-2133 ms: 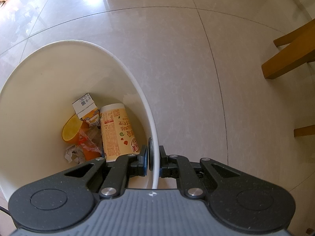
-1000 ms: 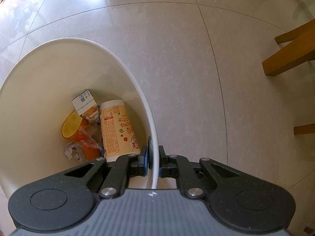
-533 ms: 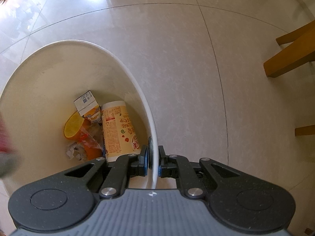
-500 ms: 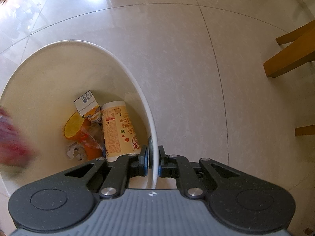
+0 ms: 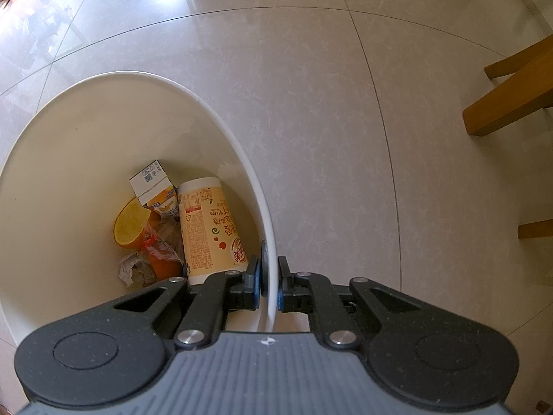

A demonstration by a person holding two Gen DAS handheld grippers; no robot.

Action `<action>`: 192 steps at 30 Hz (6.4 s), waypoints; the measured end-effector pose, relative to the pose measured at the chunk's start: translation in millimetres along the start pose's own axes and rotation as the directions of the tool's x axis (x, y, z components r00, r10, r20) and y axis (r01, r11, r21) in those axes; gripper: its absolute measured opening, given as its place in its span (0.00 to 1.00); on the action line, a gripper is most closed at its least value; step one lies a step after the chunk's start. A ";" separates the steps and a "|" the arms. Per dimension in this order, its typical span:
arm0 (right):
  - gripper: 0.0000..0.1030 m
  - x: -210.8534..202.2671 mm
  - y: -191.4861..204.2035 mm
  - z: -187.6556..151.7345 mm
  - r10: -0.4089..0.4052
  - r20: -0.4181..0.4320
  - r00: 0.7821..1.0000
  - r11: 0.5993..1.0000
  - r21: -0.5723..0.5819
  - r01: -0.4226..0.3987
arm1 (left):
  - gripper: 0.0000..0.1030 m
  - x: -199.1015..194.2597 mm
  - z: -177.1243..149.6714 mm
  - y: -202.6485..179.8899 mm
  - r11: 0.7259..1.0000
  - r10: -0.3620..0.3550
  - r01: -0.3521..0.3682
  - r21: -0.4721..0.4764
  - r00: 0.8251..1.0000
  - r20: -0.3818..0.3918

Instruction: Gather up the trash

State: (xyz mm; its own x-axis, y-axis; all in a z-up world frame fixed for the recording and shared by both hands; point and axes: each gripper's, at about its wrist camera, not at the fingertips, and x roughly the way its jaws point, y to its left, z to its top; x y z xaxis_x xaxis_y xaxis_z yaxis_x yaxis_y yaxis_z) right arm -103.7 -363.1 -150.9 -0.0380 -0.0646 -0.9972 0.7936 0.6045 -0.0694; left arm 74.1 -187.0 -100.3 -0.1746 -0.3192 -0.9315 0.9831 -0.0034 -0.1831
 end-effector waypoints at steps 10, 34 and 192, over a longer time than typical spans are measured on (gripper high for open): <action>0.11 1.4 2.0 0.8 -0.007 -0.002 1.000 1.000 -0.001 0.007 | 0.90 11.4 -34.7 34.8 0.981 0.100 -0.098 -0.166 0.995 0.002; 0.11 2.7 4.1 -2.7 -0.020 0.020 1.000 1.000 -0.004 0.020 | 0.86 168.0 -136.5 133.2 0.953 0.298 -0.302 -0.025 0.949 -0.103; 1.00 -191.2 39.2 -75.4 -0.003 0.103 0.995 0.996 0.093 -0.006 | 0.93 -81.6 -11.5 -59.6 0.853 0.192 -0.236 -0.466 0.971 -0.140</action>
State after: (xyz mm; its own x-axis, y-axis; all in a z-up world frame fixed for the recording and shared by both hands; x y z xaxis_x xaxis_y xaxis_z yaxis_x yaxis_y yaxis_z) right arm -111.1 -267.2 34.9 0.0223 -0.1485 -0.9887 0.8467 0.5286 -0.0603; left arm 29.1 -149.8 -17.0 0.0118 -0.1782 -0.9839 0.8538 0.5139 -0.0829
